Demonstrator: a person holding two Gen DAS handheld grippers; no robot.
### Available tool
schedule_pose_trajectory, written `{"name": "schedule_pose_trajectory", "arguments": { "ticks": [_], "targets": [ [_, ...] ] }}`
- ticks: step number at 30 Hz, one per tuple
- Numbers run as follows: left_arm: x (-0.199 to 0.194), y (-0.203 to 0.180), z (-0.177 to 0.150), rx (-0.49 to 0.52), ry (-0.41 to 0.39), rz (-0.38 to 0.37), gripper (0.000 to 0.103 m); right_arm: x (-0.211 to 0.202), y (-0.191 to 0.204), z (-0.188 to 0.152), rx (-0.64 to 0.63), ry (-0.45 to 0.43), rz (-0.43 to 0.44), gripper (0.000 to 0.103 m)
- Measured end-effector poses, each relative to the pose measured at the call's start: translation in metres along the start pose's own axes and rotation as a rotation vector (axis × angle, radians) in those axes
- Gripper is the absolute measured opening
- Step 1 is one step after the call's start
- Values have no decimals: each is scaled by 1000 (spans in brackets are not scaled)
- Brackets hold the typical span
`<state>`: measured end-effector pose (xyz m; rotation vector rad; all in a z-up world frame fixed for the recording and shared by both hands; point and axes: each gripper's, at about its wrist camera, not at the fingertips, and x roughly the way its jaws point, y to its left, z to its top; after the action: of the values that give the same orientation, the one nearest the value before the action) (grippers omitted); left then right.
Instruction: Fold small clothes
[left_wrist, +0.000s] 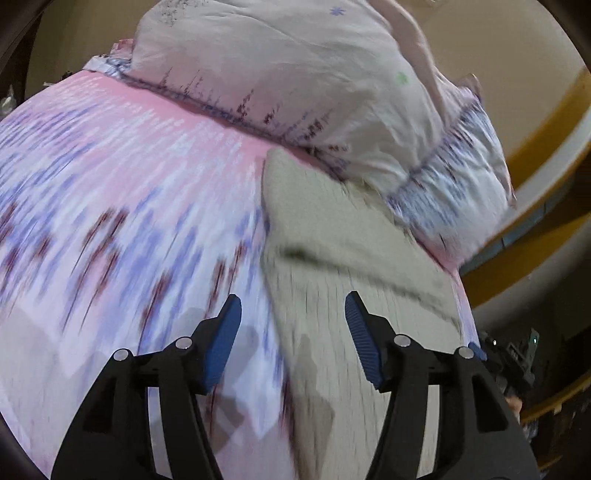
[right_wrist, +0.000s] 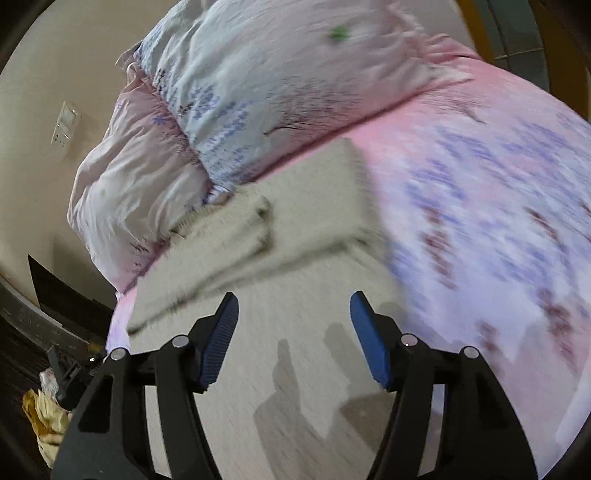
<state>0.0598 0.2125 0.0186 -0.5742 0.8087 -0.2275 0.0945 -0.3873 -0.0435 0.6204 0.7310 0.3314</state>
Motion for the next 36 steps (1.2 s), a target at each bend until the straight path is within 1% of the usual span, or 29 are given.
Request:
{"name": "schedule_pose_trajectory", "arguments": {
  "ticks": [2,4,6,7,8,10,11,12,14,15,17,18,19,22,25,28,30,34,36],
  "targets": [
    [-11,1,-18,4,22,-11,59,-15,-19,-13,12,16,-10,62],
    [-18,2,-36,-18,37,-13,59,-21,-34,-25,27,45,-13,56],
    [-22,2,-52,-39,51,-23,59,-20,-40,-34,30,72,-12,51],
    [-23,1,-58,-45,58,-25,58,-20,-43,-40,31,91,-4,50],
    [-24,-1,-67,-47,59,-29,58,-22,-46,-44,28,90,6,48],
    [-28,-7,-77,-31,48,-23,58,-25,-47,-51,35,101,49,45],
    [-30,-10,-82,-31,49,-25,58,-26,-49,-55,41,111,73,40],
    [-32,-12,-88,-39,53,-40,56,-25,-49,-60,44,125,95,37],
    [-35,-17,-99,-47,64,-59,51,-28,-49,-70,37,133,132,36],
    [-37,-19,-104,-51,72,-68,49,-28,-49,-74,41,143,152,31],
    [-39,-22,-116,-69,86,-96,44,-27,-51,-85,55,180,214,26],
    [-40,-24,-120,-72,87,-103,43,-27,-50,-91,53,189,233,24],
    [-41,-25,-124,-76,92,-110,41,-30,-48,-97,44,191,250,24],
    [-41,-29,-134,-94,109,-137,37,-36,-45,-107,42,210,324,24],
    [-36,-33,-144,-109,151,-175,28,-41,-40,-116,31,227,373,24],
    [-35,-37,-149,-104,152,-185,28,-42,-37,-124,29,248,381,24],
    [-34,-38,-149,-111,161,-193,27,-42,-35,-128,20,263,371,24],
    [-29,-46,-151,-85,186,-206,17,-45,-29,-134,2,276,377,23],
    [-27,-51,-150,-67,190,-201,13,-45,-24,-136,-25,286,378,10]
  ]
}}
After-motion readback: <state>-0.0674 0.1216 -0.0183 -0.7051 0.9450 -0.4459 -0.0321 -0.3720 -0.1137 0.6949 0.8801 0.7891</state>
